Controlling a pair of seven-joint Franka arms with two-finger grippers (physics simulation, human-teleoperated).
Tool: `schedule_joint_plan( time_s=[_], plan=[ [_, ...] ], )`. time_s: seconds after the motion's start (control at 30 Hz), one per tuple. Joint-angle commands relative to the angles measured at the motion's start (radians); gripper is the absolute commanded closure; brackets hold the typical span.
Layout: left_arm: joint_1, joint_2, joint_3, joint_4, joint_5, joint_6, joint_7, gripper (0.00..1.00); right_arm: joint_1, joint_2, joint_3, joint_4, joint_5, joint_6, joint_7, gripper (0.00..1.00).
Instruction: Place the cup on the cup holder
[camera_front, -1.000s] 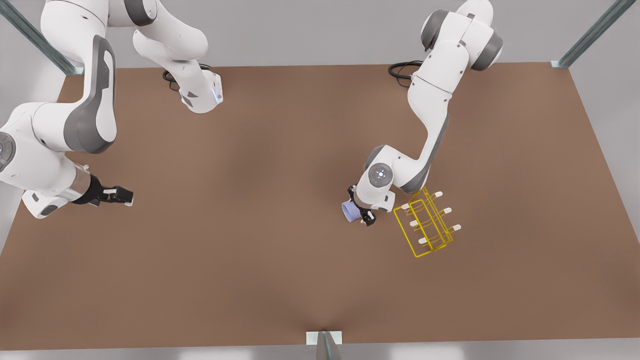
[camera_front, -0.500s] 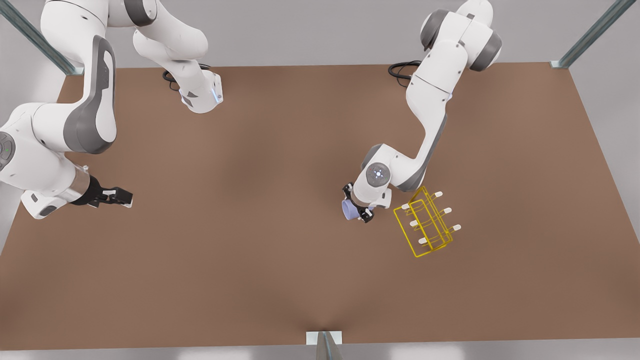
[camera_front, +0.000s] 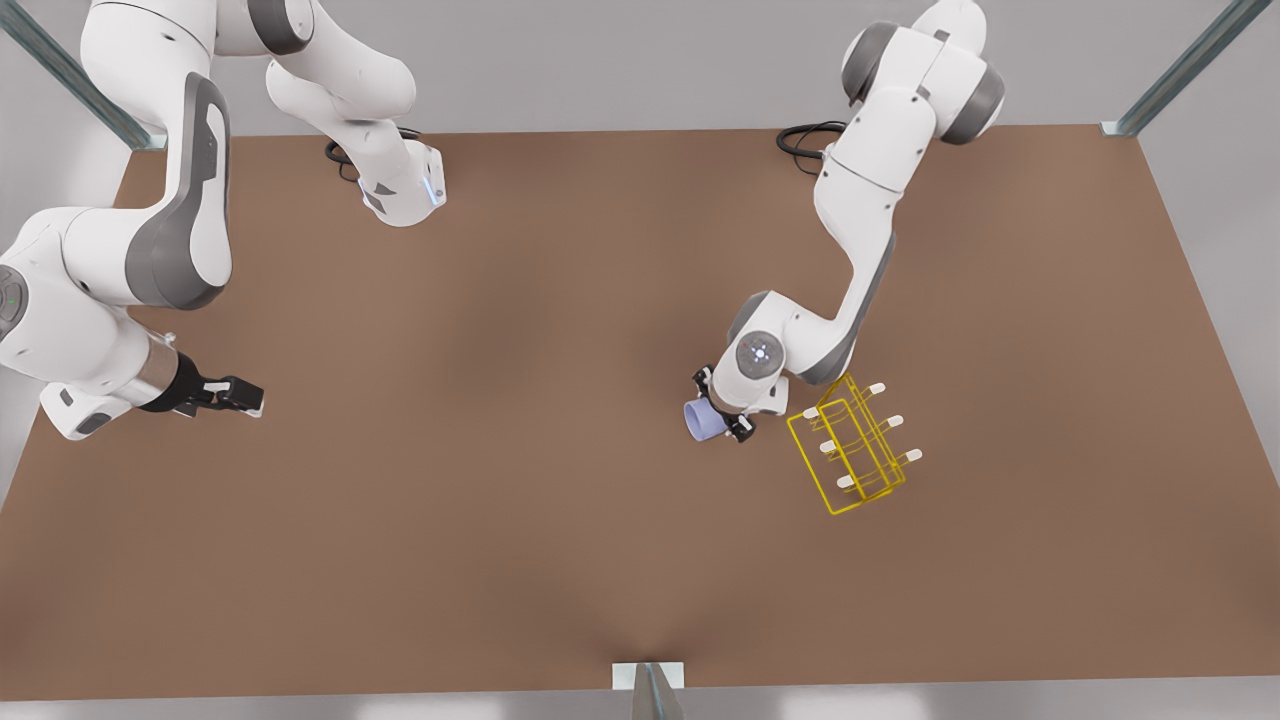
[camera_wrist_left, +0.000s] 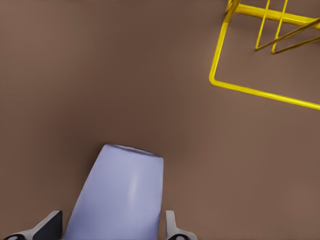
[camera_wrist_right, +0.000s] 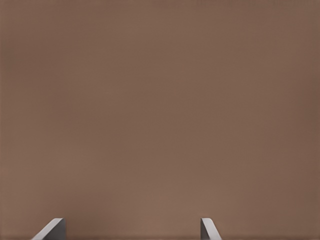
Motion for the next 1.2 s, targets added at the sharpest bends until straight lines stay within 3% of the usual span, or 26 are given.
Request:
schedule_joint_plan(
  time_s=[0.0, 0.3, 0.33, 0.37, 0.5, 0.57, 0.63, 0.67, 0.77, 0.8, 0.87, 0.93, 0.97, 1.07, 1.13, 1.17],
  plan=[
    [0.0, 0.01, 0.0, 0.0, 0.0, 0.008, 0.005, 0.0, 0.0, 0.0, 0.0, 0.002, 0.001, 0.0, -0.002, 0.0],
    [-0.005, 0.049, 0.0, 0.01, 0.003, 0.049, 0.003, 0.01, 0.001, 0.0, 0.0, 0.002, 0.001, 0.0, 0.0, 0.0],
    [-0.005, 0.045, 0.0, 0.011, 0.002, 0.049, 0.003, 0.25, 0.001, 0.0, 0.0, 0.002, -0.001, 0.0, 0.0, 0.0],
    [-0.005, 0.043, 0.0, 0.013, 0.002, 0.047, 0.003, 0.3, 0.001, 0.0, 0.0, 0.002, -0.001, 0.0, -0.002, 0.0],
    [-0.005, -0.027, 0.0, 0.011, 0.002, 0.011, 0.005, 0.33, 0.0, 0.0, 0.0, 0.001, -0.001, 0.0, -0.004, 0.0],
    [-0.058, -0.089, -0.002, 0.017, -0.07, -0.092, -0.018, 0.32, 0.0, 0.0, -0.002, 0.001, -0.001, 0.0, -0.002, 0.0],
    [-0.085, -0.05, 0.011, 0.229, -0.074, -0.432, -0.04, 0.31, 0.0, 0.0, -0.002, 0.002, -0.001, 0.0, -0.002, 0.0],
    [-0.085, -0.052, 0.031, 0.35, -0.02, -0.673, -0.044, 0.31, 0.0, 0.0, 0.0, 0.001, -0.001, 0.0, -0.004, 0.0],
    [-0.132, -0.055, 0.055, 0.464, 0.282, -0.954, -0.027, 0.31, 0.0, 0.0, -0.002, 0.001, -0.001, 0.0, -0.005, 0.0],
    [-0.201, -0.056, 0.115, 0.462, 0.399, -1.043, 0.008, 0.32, 0.0, 0.0, -0.002, 0.001, -0.001, 0.0, -0.005, 0.0],
    [-0.505, -0.047, 0.472, 0.453, 0.416, -1.17, 0.248, 0.32, 0.0, 0.0, -0.002, 0.002, -0.001, 0.0, -0.005, 0.0],
    [-0.71, 0.039, 0.742, 0.427, 0.426, -1.215, 0.437, 0.32, 0.0, 0.0, -0.002, 0.001, -0.001, 0.0, -0.004, 0.0],
    [-0.759, 0.077, 0.805, 0.393, 0.466, -1.25, 0.537, 0.32, 0.0, 0.0, -0.002, 0.001, -0.001, 0.0, -0.004, 0.0],
    [-0.807, 0.126, 0.807, 0.39, 0.589, -1.318, 0.563, 0.32, 0.0, 0.0, -0.002, 0.001, -0.001, 0.0, -0.002, 0.0],
    [-0.848, 0.138, 0.822, 0.327, 0.591, -1.26, 0.571, 0.32, 0.0, 0.0, -0.002, 0.001, -0.001, 0.0, -0.002, 0.0],
    [-0.91, 0.174, 0.899, 0.303, 0.583, -1.217, 0.588, 0.32, 0.0, 0.0, -0.002, 0.001, -0.001, 0.0, -0.004, 0.0]
  ],
)
